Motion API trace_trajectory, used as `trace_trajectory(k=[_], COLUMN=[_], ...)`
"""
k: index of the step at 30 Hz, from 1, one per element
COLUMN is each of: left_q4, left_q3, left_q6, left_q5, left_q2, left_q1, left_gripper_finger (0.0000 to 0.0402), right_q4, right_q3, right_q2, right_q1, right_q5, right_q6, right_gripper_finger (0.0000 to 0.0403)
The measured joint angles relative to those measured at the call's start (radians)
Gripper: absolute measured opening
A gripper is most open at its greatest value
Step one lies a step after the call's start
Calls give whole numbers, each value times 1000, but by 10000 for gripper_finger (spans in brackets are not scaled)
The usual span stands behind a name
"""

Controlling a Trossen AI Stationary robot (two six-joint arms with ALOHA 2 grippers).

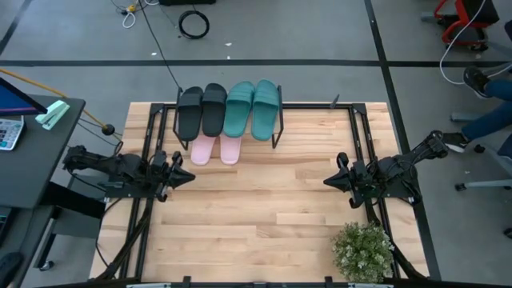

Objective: Pick and place slides into the shelf
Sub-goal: Return to Home Position

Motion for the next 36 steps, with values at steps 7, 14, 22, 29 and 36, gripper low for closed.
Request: trace_trajectory(k=[7,14,22,29,36], left_q4=[0,0,1,1,1], left_q3=[0,0,0,0,0], left_q6=[0,1,1,1,0], left_q5=[0,0,0,0,0], left_q2=[1,1,1,1,1], left_q1=[0,0,0,0,0], left_gripper_finger=[28,36,24,30,35], right_q4=[0,0,0,0,0], right_q3=[0,0,0,0,0], right_q2=[0,0,0,0,0], right_q1=[0,0,0,0,0], right_q5=[0,0,0,0,0], right_q6=[0,0,0,0,0], right_gripper_finger=[14,14,14,14,14])
